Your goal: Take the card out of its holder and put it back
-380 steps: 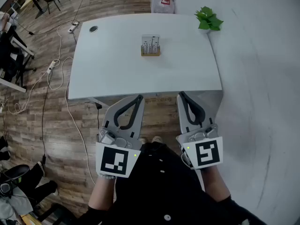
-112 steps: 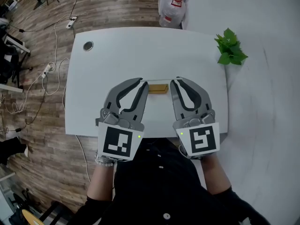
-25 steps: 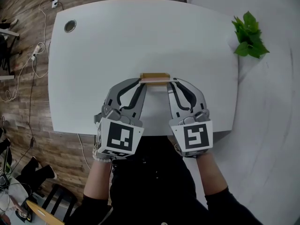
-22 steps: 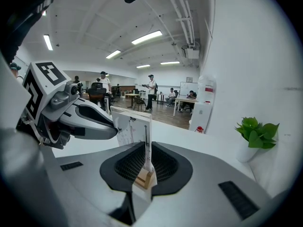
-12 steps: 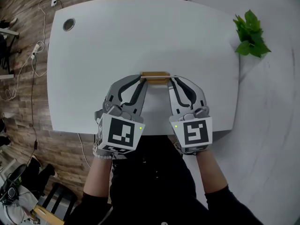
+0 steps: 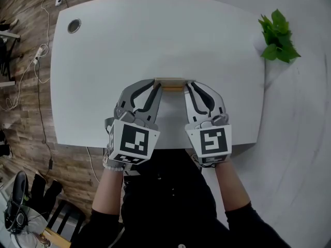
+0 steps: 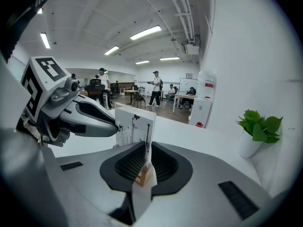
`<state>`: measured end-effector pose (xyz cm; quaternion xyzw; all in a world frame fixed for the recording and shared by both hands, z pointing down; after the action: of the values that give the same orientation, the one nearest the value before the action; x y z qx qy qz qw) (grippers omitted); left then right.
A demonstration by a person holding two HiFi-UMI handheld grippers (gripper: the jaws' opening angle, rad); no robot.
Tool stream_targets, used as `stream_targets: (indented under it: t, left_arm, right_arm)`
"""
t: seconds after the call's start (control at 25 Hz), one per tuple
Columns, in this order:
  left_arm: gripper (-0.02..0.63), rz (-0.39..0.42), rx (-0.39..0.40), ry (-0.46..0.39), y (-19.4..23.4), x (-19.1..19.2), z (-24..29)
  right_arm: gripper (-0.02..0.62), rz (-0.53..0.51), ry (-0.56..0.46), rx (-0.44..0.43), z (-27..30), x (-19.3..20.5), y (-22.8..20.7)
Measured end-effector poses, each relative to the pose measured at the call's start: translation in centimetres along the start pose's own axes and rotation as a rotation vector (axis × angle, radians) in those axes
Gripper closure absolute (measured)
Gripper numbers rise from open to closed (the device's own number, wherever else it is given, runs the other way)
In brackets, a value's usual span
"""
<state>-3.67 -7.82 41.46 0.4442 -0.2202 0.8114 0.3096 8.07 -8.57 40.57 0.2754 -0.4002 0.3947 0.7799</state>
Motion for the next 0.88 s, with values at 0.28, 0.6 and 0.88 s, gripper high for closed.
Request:
stream_targets:
  t: [0.28,0.6,0.88]
  left_arm:
    - [0.557,-0.002,0.003,0.019,-0.1,0.6,0.8]
    - [0.557,-0.011,0.007,0.043,-0.2,1.5,1.3]
    - [0.557,-0.018,0.002,0.027,-0.1,1.7,1.4]
  right_arm:
    - [0.525,0.017,0.011,0.007,0.6,0.9,-0.3]
    - [0.526,0.016,0.023,-0.005,1.2,1.7,0.0]
    - [0.526,0.009,0.012,0.007,1.4,1.5,0.0]
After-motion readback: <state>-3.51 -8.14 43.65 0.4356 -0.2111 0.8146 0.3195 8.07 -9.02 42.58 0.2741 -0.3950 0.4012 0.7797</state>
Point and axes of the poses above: the fingertips, and each gripper's own axes: z forward along the fingers, y to its left, x out of its underside, the point moved 5 cm from there along -z, backward along the fingers, and after that the axes turned 3 degrees about x, right-handed, at the moved point
